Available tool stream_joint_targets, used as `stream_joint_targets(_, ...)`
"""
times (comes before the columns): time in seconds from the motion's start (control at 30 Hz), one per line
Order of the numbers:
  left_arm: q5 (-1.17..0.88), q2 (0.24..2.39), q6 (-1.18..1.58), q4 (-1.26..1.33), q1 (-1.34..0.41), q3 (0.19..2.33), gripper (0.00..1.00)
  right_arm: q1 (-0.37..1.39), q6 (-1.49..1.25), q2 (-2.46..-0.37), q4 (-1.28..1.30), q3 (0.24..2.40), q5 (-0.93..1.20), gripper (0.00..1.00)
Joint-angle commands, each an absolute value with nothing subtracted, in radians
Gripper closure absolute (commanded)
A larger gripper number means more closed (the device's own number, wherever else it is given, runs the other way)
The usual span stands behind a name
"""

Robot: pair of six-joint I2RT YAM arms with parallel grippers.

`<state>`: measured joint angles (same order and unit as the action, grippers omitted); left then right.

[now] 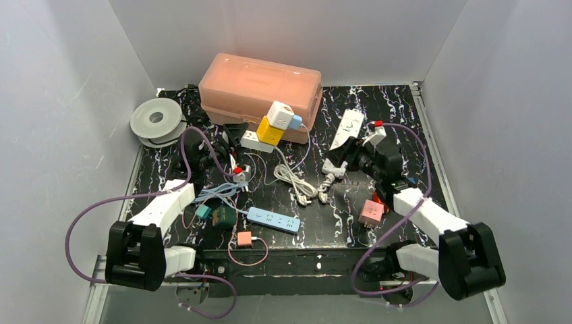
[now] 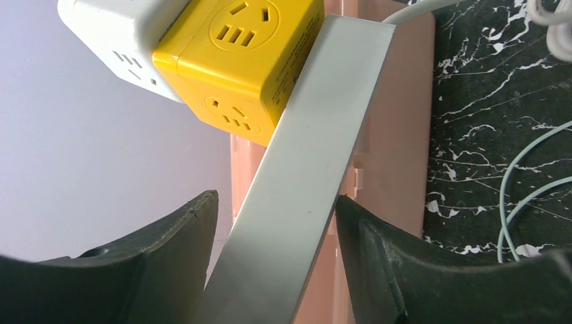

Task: Pull the plug off the socket
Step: Remove the plug from the socket.

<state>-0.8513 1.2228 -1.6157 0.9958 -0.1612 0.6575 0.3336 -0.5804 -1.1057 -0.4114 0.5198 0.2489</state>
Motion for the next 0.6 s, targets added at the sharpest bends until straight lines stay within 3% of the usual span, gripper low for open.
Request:
stream_joint_targets(0.0, -0.912, 1.144, -1.589, 1.151, -0.164, 0.732, 1.00, 0.329, -0.651, -1.217, -0.536, 0.543, 0.234, 0.21)
stream_joint_targets(0.23, -0.898, 1.125, -1.532, 1.181, -0.171, 0.751, 1.00, 0.408, -0.590, -1.451, -0.604, 0.714, 0.299, 0.23)
stream_joint_targets(0.57, -0.907, 1.059, -1.444, 1.206, -0.174, 0.730, 1.00, 0.472, -0.708, -1.740, -1.028, 0.897, 0.429, 0.16)
